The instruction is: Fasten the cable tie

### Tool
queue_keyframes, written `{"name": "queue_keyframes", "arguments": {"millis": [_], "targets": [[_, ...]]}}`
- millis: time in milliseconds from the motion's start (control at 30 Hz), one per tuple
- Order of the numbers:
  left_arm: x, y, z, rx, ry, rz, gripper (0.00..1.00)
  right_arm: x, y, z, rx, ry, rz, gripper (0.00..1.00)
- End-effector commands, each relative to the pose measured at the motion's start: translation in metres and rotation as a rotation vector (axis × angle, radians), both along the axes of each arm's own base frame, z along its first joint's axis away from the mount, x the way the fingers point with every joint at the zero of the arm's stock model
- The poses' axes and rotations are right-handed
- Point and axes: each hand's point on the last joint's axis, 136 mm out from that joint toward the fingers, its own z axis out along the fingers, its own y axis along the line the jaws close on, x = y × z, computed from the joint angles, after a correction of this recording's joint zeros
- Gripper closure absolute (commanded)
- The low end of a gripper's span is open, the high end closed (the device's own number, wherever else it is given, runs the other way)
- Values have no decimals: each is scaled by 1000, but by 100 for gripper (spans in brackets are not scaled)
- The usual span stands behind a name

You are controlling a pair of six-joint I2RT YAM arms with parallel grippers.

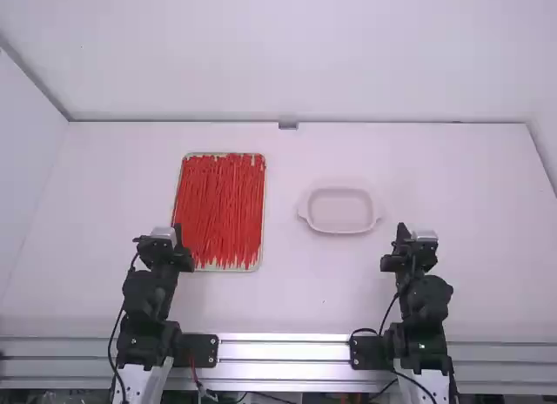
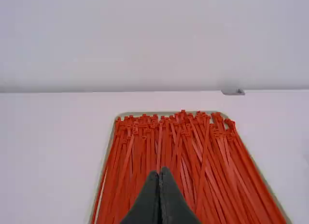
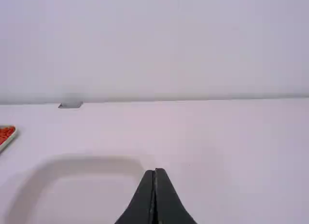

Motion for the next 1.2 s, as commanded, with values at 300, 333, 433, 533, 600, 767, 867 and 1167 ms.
{"name": "queue_keyframes", "arguments": {"millis": [300,333,433,533,600,767,867,1167], "targets": [[0,0,5,-1,13,-3,96,1,1,4,4,8,4,96],[0,-1,7,-1,20,-6,95,1,1,4,4,14,5,95],[1,-2,10,-3,38,-14,92,2,2,6,5,30,10,92],[1,-4,13,-4,60,-23,89,3,3,8,7,51,16,89],[3,-6,15,-7,87,-35,86,5,5,8,8,76,24,86],[6,-9,18,-13,152,-54,79,9,9,9,11,128,42,78],[10,-11,19,-20,202,-67,73,13,13,10,12,164,57,73],[22,-17,25,-57,343,-100,57,26,28,15,16,256,113,57]]}}
